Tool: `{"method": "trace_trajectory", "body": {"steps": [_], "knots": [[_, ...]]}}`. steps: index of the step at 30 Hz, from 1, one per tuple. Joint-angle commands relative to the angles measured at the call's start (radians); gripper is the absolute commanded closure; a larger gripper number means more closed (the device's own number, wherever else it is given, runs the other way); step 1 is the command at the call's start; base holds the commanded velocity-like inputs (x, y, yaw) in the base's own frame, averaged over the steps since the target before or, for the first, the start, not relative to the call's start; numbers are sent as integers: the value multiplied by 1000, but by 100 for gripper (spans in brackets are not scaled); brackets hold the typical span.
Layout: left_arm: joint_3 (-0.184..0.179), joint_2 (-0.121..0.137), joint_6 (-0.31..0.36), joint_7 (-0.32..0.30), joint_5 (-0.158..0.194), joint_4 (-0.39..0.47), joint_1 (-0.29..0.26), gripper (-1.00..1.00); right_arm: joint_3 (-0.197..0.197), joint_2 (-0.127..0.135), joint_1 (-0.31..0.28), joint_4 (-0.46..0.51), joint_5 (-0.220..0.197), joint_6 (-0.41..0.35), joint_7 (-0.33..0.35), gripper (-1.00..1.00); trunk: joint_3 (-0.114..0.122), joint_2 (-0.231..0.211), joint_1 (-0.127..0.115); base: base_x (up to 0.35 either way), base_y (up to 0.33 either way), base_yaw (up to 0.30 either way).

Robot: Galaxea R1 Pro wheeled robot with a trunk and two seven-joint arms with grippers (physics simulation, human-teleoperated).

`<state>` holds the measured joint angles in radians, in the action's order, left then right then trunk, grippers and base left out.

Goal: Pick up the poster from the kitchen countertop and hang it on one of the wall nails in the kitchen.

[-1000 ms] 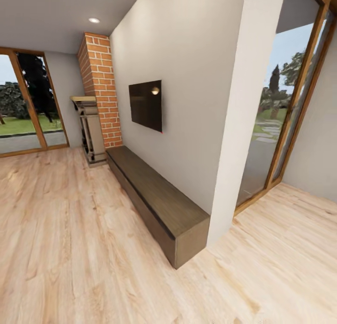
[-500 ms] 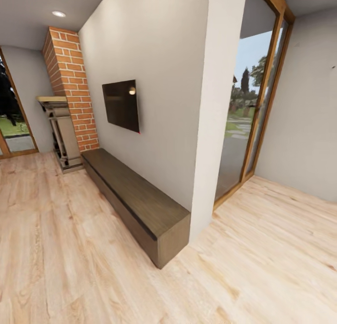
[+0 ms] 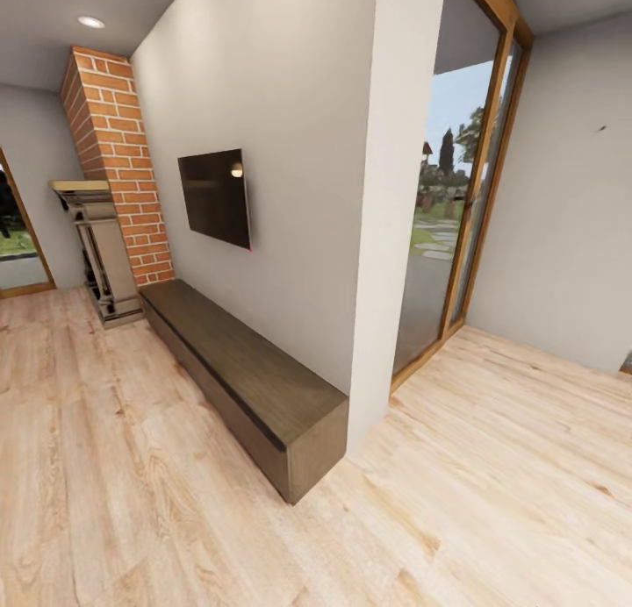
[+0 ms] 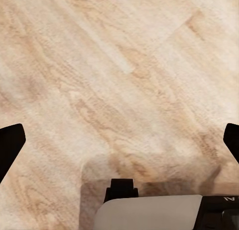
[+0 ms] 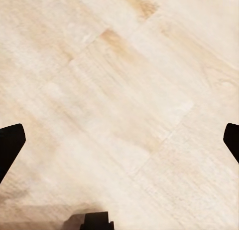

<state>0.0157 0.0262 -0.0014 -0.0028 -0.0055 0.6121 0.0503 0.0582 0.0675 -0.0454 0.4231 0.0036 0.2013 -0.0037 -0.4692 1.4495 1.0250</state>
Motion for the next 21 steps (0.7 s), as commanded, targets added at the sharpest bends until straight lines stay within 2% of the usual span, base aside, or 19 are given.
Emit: {"method": "trace_trajectory", "body": {"steps": [1,9,17,21], "knots": [[1,0,0,0,-1,1,0,-100,2,0,-1,0,0,4,-1,-100,-1,0,0,0,0,-3],[1,0,0,0,-1,1,0,-100,2,0,-1,1,-1,3,-1,-100,-1,0,0,0,0,-52],[1,0,0,0,-1,1,0,-100,3,0,-1,2,-2,4,-1,-100,-1,0,0,0,-9,-262],[1,0,0,0,-1,1,0,-100,3,0,-1,2,-2,4,-1,-100,-1,0,0,0,-151,-294]]}}
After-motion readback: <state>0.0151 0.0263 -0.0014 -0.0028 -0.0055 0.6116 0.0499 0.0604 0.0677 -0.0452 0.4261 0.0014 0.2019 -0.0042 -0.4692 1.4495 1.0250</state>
